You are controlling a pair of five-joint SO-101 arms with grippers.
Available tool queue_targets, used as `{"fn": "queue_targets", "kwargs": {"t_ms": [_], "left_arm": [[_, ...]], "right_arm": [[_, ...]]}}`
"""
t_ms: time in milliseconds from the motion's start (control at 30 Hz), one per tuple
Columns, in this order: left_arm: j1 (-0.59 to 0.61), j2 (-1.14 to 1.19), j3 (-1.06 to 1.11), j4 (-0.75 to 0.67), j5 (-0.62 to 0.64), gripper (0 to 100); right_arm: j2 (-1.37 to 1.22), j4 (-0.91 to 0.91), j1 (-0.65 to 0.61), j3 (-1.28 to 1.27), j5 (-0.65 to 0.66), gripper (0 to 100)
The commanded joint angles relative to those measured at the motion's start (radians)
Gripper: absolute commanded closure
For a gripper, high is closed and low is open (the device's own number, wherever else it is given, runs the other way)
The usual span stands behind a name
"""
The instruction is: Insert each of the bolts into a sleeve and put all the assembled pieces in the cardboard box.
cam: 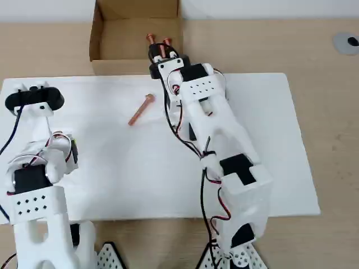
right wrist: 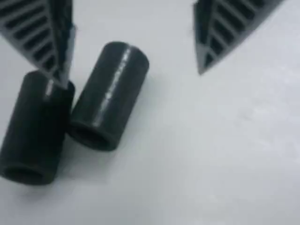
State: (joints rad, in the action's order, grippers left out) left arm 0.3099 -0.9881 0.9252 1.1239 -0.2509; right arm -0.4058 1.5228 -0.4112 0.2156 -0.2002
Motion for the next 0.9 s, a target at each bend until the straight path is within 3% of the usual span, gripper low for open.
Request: {"fn": "queue_targets", "kwargs": {"t_ms": [0, 733, 867], "left_arm": [[-0.008, -0.027, -0.011, -0.012, -0.006, 99], [-0.008, -0.027, 0.002, -0.02, 0.0, 99], [-0.008, -0.027, 0.009, -0.06, 0.064, 99]], "right_arm": [[0.068, 0.018, 0.016, 0.062, -0.006, 80.3], [0.064, 0.087, 0.016, 0.125, 0.012, 80.3], [0.068, 0.087, 0.018, 0.137, 0.012, 80.3]]}}
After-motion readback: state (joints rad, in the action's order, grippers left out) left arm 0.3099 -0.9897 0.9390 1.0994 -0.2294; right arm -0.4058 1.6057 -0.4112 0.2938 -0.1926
